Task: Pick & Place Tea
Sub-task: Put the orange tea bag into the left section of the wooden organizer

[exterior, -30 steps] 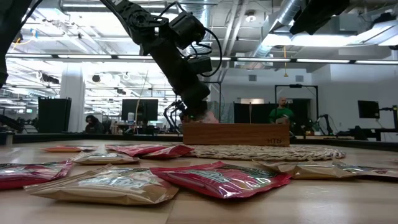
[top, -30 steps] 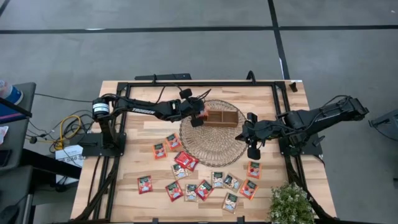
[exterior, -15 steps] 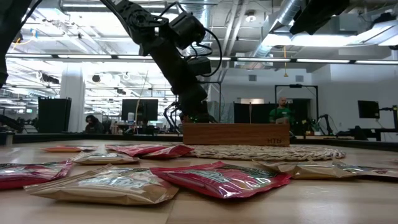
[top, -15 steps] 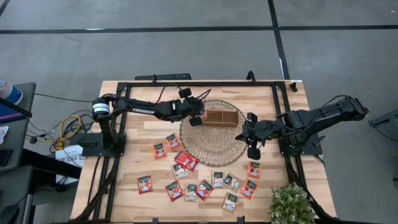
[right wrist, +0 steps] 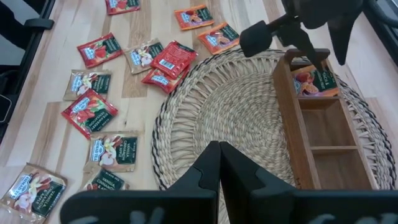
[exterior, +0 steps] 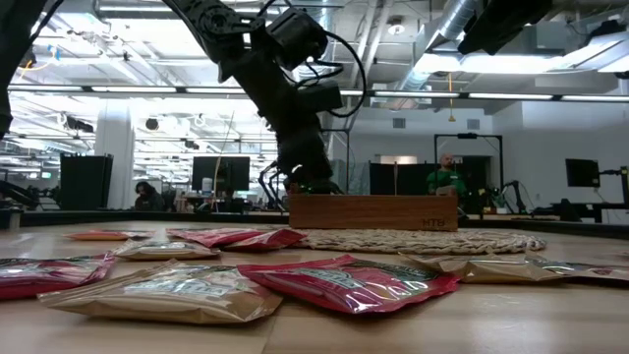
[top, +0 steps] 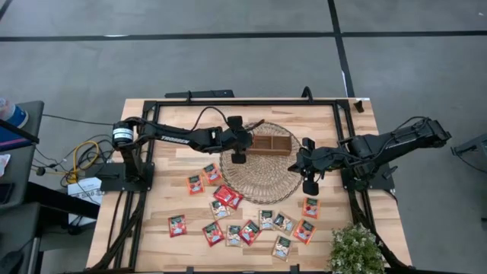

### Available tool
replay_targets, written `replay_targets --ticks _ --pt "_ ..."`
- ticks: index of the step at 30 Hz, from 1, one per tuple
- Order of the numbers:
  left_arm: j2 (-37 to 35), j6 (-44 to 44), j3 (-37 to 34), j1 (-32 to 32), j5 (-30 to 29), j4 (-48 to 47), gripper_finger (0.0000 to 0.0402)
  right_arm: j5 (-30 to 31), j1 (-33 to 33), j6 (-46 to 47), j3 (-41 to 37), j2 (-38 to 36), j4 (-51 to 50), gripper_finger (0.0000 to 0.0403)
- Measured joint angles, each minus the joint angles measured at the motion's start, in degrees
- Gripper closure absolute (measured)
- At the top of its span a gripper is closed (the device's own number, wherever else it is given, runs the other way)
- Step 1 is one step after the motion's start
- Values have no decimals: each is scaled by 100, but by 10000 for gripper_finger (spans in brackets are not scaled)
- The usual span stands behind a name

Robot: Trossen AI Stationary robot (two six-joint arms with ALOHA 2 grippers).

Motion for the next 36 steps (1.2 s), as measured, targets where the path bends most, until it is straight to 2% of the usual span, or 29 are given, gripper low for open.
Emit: replay_targets --ticks 7,14,19,24,26,33,36 --pt "-285 -22 0 0 41 -397 286 -2 0 0 0 0 -35 403" --pt "-1100 -147 1 27 261 -1040 284 -5 0 0 0 0 -41 403" --pt "-1830 -804 90 213 1475 -1730 284 -2 0 0 0 0 -39 403" --pt "-2035 -1879 749 639 3753 -3223 284 0 0 0 -1 -1 -26 403" --pt "-2036 -2217 876 702 4175 -3511 284 2 0 0 -2 0 -13 403" --pt "-1995 -3045 881 666 3421 -3524 284 1 4 0 -2 0 7 403" --pt "-1958 -3418 877 666 3354 -3543 284 4 -11 -2 -2 0 8 403"
